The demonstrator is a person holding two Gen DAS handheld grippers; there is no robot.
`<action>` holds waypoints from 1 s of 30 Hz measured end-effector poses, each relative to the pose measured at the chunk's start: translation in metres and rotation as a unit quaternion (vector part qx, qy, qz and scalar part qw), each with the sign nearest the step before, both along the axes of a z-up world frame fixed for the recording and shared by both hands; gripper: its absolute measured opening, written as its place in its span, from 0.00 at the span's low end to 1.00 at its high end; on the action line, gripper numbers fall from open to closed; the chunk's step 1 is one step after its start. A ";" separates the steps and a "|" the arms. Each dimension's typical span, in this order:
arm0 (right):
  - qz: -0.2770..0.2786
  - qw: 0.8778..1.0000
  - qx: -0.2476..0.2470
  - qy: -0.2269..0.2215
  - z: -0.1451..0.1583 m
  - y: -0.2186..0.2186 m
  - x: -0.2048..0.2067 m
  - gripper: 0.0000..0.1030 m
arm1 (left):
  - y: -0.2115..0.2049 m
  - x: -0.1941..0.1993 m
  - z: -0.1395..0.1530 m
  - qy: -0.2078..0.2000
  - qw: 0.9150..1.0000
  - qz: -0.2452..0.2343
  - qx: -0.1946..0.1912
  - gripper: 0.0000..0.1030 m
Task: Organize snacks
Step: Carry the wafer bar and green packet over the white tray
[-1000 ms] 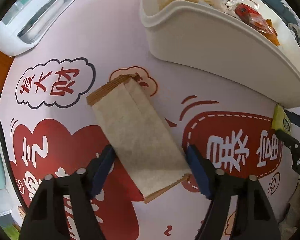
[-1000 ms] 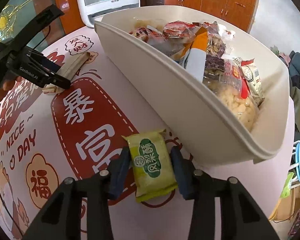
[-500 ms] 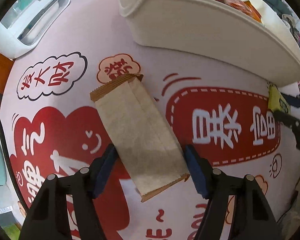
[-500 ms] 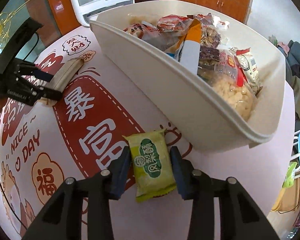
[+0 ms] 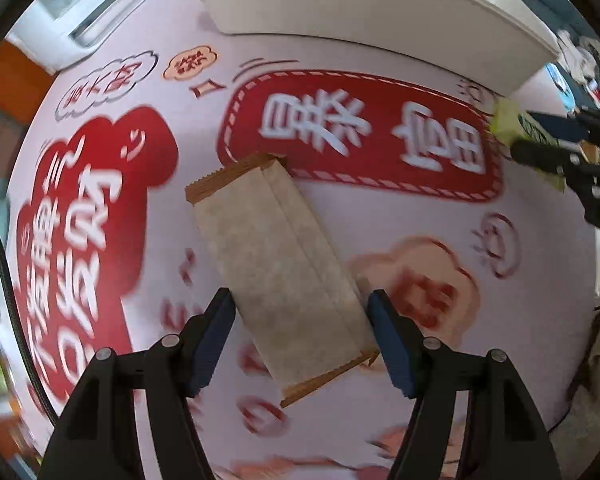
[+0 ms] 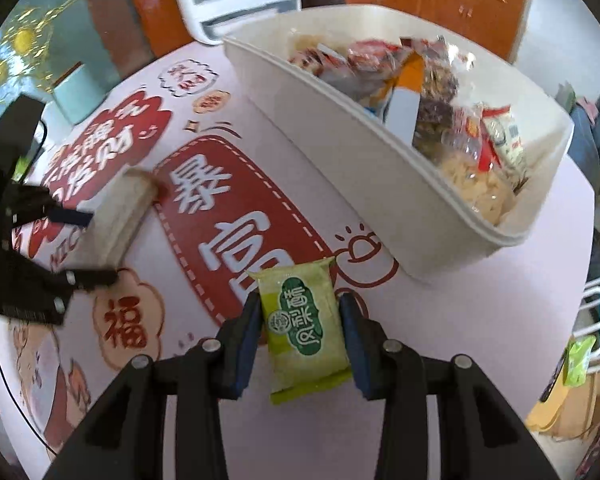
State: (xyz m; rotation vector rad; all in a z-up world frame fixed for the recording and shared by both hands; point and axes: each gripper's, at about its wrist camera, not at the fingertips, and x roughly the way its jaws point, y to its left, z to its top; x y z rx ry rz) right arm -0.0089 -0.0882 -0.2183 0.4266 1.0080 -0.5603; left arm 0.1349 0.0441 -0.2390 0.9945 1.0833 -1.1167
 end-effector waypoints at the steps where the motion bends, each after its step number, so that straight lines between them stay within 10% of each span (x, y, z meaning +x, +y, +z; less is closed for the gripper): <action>1: 0.006 1.000 -0.003 -0.004 0.008 0.002 -0.004 0.38 | 0.006 -0.008 0.004 0.001 1.000 0.010 -0.003 0.57; 17: 0.069 0.993 -0.063 -0.078 0.102 -0.017 -0.052 0.38 | -0.006 -0.066 0.077 0.011 0.979 0.174 -0.103 0.38; 30: 0.150 0.979 -0.049 -0.128 0.131 -0.094 -0.040 0.38 | -0.033 -0.073 0.144 -0.039 0.941 0.302 -0.146 0.34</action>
